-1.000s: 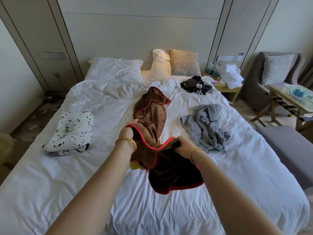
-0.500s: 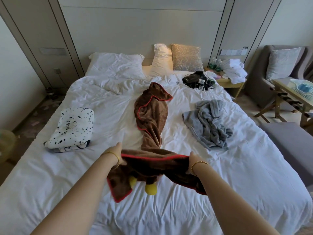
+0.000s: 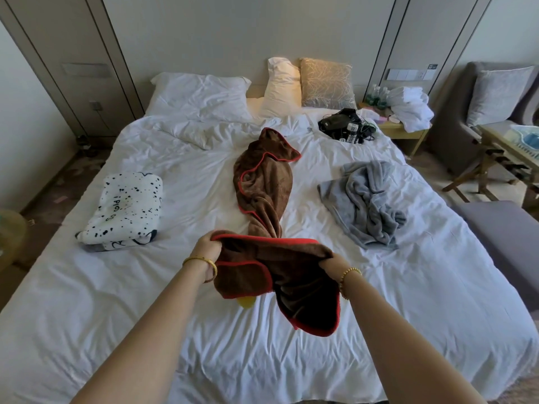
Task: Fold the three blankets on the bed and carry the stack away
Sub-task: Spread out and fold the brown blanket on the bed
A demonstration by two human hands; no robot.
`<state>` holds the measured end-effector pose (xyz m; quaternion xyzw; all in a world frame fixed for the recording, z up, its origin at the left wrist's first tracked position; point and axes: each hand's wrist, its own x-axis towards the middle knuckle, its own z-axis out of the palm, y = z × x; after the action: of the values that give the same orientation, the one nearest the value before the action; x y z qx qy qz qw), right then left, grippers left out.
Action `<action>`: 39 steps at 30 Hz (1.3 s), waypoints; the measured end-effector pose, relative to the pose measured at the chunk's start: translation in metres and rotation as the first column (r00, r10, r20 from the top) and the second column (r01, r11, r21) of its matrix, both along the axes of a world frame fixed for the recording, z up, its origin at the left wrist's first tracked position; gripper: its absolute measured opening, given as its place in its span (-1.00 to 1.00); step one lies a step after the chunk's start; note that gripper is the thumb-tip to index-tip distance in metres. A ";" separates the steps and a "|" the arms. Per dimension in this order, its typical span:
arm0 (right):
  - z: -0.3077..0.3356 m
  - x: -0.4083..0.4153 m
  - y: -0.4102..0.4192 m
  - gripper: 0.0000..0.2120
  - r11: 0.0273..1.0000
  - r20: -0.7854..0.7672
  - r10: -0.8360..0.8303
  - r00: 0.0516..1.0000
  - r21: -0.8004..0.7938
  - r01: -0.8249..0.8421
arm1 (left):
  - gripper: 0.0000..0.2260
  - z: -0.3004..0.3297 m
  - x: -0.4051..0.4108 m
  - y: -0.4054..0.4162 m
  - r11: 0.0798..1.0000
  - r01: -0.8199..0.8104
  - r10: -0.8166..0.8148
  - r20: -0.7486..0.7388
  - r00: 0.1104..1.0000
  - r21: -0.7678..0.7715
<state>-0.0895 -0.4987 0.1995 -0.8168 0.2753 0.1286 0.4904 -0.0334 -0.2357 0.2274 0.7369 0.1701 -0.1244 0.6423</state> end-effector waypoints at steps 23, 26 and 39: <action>0.257 0.120 0.036 -0.53 0.956 0.976 -0.098 0.193 0.038 0.293 | -0.65 0.230 0.098 -0.035 0.878 -0.479 0.098 0.966 0.240 0.030; 0.161 0.094 0.028 -0.41 0.857 0.694 0.263 0.670 -0.486 0.168 | -0.62 0.134 0.089 -0.023 0.770 -0.217 -0.275 0.618 0.736 0.600; 0.002 0.006 0.019 -0.59 0.807 -0.401 0.336 0.852 -0.343 -0.480 | -0.65 -0.026 0.017 -0.015 0.700 0.310 -0.153 -0.289 0.945 0.643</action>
<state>-0.0833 -0.4792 0.2011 -0.9125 0.1881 0.2994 0.2057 -0.0160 -0.2506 0.2012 0.9182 0.1768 -0.2118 0.2843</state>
